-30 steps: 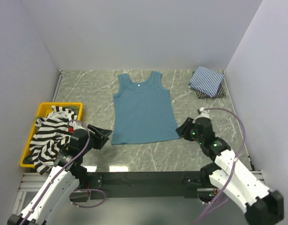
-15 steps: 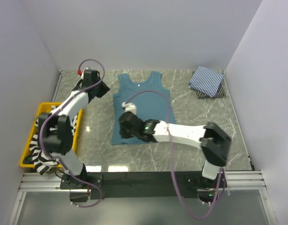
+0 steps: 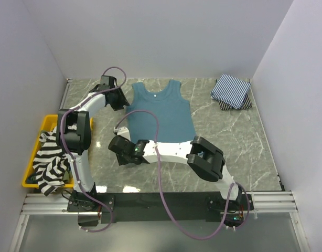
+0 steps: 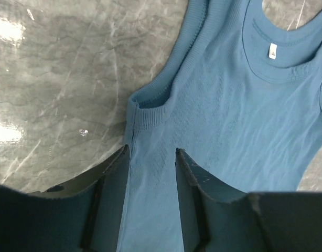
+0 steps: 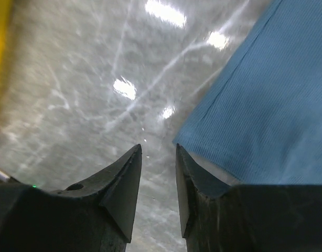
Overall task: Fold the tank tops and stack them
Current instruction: Fold the tank top
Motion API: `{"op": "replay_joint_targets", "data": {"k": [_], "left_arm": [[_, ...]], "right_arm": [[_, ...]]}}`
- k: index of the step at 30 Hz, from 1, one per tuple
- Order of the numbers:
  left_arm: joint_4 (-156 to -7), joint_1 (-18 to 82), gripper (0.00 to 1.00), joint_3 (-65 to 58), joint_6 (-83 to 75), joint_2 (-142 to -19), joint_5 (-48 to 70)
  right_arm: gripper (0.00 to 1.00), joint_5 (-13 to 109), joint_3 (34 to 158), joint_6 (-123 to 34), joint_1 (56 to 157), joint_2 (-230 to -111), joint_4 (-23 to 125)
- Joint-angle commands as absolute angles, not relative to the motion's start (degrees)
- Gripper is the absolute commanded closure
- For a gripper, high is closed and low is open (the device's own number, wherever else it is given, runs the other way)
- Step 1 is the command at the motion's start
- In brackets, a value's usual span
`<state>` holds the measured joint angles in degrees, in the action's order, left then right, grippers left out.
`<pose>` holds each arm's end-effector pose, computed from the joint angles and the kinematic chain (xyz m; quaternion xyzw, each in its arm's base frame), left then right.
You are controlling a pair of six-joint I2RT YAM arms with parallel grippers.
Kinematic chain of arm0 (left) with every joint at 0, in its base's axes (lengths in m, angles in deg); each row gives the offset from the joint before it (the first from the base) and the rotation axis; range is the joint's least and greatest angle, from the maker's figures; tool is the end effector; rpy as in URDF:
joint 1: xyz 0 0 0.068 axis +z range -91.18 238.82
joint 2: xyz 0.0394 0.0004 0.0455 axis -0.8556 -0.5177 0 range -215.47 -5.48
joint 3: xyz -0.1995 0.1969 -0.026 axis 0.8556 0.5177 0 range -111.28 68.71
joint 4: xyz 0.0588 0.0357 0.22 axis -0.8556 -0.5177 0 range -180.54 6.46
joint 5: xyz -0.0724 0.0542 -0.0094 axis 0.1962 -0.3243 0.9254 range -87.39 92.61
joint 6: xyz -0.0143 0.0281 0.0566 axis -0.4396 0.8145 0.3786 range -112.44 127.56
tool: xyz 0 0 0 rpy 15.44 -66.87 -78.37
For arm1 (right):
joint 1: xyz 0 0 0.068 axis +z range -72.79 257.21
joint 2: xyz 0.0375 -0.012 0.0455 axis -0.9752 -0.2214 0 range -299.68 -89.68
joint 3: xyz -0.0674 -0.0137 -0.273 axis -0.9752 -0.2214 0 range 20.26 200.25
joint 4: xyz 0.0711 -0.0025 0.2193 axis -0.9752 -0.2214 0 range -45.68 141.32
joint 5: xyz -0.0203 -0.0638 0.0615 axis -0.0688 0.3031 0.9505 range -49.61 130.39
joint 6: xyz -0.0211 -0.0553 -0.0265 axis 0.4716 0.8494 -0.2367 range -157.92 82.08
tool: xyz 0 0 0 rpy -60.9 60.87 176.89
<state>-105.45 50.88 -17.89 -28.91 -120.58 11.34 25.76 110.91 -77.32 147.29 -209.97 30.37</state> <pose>0.4245 -0.0669 0.2169 -0.2062 0.9156 -0.1938 0.2855 0.1652 0.4183 0.2017 -0.2057 0.9118 0.2039 0.2910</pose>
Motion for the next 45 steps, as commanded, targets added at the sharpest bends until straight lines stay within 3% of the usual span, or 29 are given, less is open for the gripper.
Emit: {"op": "replay_joint_targets", "data": {"k": [1, 11, 20, 23, 24, 26, 38, 45], "left_arm": [[-104.46, 51.18, 0.55, -18.3, -27.33, -119.56, 13.42], [-103.14, 51.18, 0.56, -16.54, -28.39, -118.77, 13.6], [-100.42, 51.18, 0.54, -11.62, -33.21, -115.69, 9.73], [-98.83, 51.18, 0.54, -9.16, -34.89, -113.94, 8.77], [-98.4, 51.18, 0.54, -7.85, -35.24, -113.32, 8.33], [-97.08, 51.18, 0.54, -6.18, -36.38, -111.57, 7.8], [-86.01, 50.3, 0.52, 11.22, -40.78, -101.98, 10.08], [-83.89, 47.75, 0.54, 16.5, -41.57, -100.57, 8.06]], "right_arm": [[0.6, 22.29, 114.56, -78.61, 147.87, -211.75, 26.64], [0.57, 16.66, 118.43, -78.09, 148.4, -215.89, 23.2], [0.67, 17.8, 117.02, -77.03, 148.84, -216.24, 24.86], [0.82, 18.85, 113.88, -76.94, 148.93, -215.1, 26.09], [0.94, 19.12, 112.99, -77.03, 148.93, -213.79, 26.53], [1.0, 20.17, 109.23, -76.86, 149.01, -212.03, 28.81], [1.0, 31.95, 88.92, -78.0, 150.95, -196.47, 42.88], [1.0, 32.92, 86.52, -78.88, 150.95, -193.65, 43.76]]}}
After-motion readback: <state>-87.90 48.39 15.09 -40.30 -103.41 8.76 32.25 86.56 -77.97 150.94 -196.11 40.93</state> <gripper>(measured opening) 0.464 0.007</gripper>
